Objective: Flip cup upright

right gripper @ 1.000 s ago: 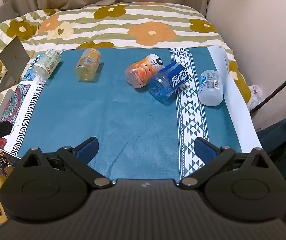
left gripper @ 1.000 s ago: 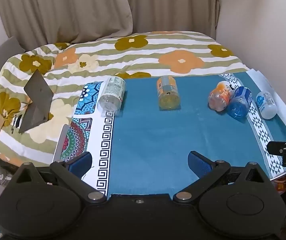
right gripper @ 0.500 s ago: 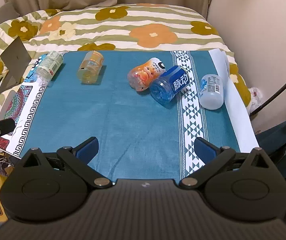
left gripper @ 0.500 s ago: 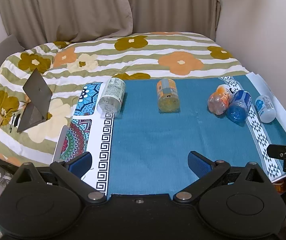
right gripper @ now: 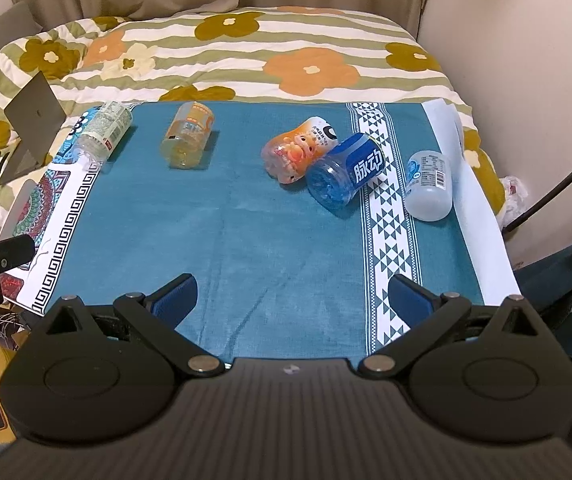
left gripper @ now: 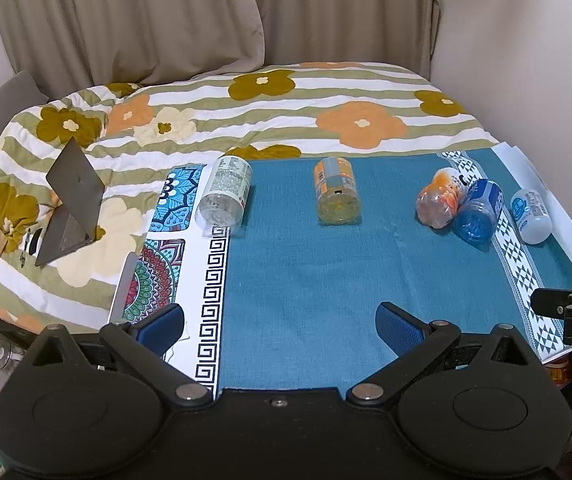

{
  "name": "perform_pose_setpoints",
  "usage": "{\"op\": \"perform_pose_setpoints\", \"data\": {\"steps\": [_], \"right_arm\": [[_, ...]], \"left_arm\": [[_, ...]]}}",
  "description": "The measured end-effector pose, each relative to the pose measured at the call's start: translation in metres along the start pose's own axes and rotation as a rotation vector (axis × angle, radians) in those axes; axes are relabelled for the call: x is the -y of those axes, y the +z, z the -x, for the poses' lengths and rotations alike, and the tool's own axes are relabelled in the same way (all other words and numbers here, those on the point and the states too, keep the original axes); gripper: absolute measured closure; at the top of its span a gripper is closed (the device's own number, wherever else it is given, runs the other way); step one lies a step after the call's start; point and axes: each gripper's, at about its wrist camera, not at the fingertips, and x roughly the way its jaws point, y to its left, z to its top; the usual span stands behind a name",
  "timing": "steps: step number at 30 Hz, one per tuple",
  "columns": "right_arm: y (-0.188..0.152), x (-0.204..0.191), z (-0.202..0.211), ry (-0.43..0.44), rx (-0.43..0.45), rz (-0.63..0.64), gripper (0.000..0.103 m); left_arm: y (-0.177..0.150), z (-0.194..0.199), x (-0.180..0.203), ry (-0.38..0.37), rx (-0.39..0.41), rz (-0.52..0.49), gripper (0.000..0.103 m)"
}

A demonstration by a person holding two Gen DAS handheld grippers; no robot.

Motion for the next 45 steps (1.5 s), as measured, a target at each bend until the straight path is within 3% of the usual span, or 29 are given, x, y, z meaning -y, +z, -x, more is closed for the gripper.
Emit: {"op": "perform_pose_setpoints", "data": {"steps": [45], "right_arm": [[-0.0031, 0.0015, -0.0021, 0.005, -0.004, -0.016, 0.000]], "left_arm": [[0.0003, 0.0041, 0.0006, 0.002, 0.005, -0.009, 0.000]]}}
